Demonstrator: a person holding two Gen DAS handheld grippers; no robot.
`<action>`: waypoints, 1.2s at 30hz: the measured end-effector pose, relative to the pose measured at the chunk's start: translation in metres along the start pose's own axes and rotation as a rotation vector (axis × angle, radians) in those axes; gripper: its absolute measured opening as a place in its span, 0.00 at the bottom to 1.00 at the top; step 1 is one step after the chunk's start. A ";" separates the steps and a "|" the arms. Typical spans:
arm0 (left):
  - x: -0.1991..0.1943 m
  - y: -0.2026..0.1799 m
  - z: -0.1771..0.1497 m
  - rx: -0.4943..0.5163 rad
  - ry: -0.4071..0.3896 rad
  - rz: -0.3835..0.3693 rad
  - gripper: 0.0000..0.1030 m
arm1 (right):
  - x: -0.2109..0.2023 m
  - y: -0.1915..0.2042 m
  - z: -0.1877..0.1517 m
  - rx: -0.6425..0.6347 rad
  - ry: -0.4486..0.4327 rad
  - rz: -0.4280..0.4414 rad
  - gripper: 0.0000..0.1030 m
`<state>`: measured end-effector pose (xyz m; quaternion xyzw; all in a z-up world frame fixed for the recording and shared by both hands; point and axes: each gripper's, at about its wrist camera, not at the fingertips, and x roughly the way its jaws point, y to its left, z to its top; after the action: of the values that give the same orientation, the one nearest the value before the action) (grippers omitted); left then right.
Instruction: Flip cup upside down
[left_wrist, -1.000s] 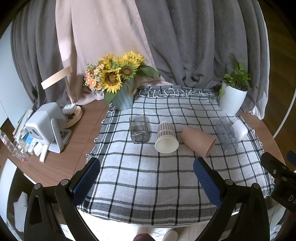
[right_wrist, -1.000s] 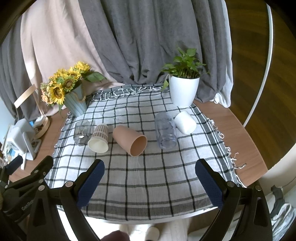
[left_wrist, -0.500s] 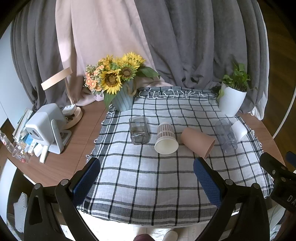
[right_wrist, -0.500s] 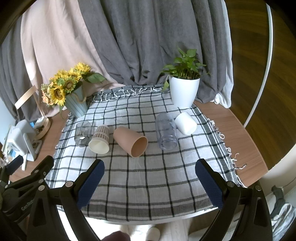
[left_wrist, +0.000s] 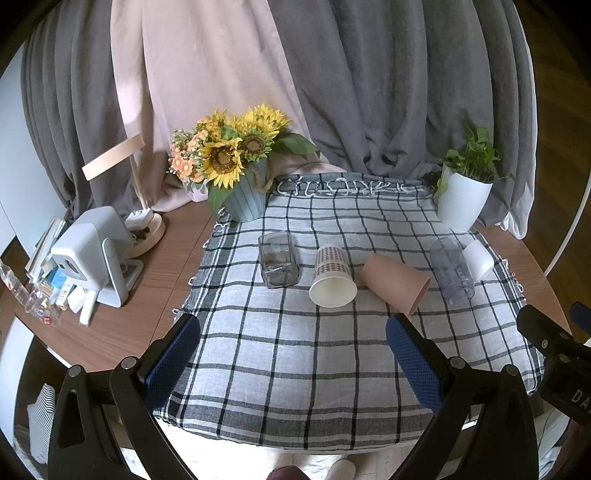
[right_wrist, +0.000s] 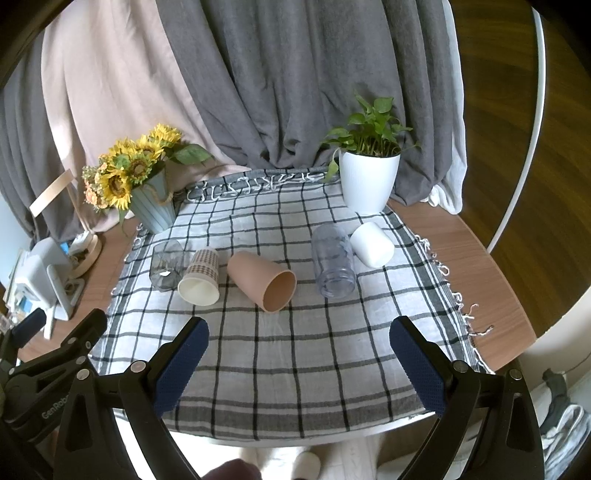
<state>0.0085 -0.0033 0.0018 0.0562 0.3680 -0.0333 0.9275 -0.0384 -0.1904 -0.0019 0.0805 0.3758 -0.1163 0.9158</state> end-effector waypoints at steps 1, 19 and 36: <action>0.000 0.000 -0.001 -0.002 0.000 0.000 1.00 | 0.001 0.000 0.000 0.000 0.001 -0.001 0.96; 0.017 -0.010 0.004 0.008 0.040 -0.013 1.00 | 0.018 0.000 -0.001 0.007 0.032 -0.001 0.96; 0.098 -0.056 0.036 0.049 0.129 -0.002 1.00 | 0.114 -0.038 0.051 0.075 0.100 0.063 0.96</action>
<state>0.0988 -0.0657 -0.0437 0.0804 0.4262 -0.0396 0.9002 0.0643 -0.2562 -0.0485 0.1322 0.4136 -0.0971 0.8955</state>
